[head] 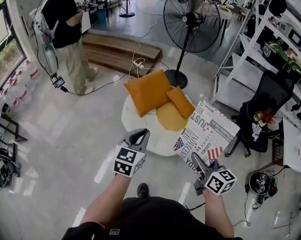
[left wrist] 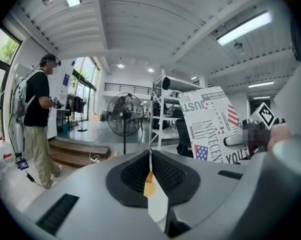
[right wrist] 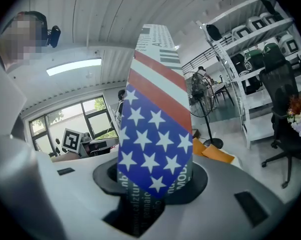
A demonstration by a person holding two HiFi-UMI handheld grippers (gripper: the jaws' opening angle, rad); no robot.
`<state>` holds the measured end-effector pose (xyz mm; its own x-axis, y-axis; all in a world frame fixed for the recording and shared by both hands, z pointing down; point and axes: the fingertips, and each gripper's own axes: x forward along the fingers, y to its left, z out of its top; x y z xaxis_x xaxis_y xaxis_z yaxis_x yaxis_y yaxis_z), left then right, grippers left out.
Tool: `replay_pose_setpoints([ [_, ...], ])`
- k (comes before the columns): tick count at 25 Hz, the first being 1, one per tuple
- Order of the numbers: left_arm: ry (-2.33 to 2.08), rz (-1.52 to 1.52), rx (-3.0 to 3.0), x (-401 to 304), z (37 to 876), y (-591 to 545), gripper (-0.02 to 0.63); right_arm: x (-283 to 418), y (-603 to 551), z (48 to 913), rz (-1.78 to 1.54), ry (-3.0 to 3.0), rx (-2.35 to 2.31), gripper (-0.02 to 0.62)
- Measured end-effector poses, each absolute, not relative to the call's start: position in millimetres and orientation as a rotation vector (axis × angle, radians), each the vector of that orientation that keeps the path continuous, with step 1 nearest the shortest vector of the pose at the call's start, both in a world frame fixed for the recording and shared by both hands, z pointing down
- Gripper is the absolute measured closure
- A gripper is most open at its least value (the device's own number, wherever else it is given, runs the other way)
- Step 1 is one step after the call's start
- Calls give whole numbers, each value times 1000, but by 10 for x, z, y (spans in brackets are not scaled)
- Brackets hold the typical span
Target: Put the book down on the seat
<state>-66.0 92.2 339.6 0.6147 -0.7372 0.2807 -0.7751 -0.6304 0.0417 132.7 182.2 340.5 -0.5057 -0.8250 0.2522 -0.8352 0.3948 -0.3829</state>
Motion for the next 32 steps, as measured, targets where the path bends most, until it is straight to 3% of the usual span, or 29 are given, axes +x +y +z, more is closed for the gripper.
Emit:
replay_pose_setpoints([
  [12, -1257, 329, 2668, -934, 3402, 311, 597, 938, 1276, 3493, 745, -2583, 1523, 423],
  [23, -1300, 348, 2580, -1045, 3622, -112, 597, 963, 737, 3652, 830, -2596, 1455, 423],
  [32, -1294, 398, 2493, -728, 3918, -834, 597, 1242, -95, 3847, 903, -2588, 1370, 423],
])
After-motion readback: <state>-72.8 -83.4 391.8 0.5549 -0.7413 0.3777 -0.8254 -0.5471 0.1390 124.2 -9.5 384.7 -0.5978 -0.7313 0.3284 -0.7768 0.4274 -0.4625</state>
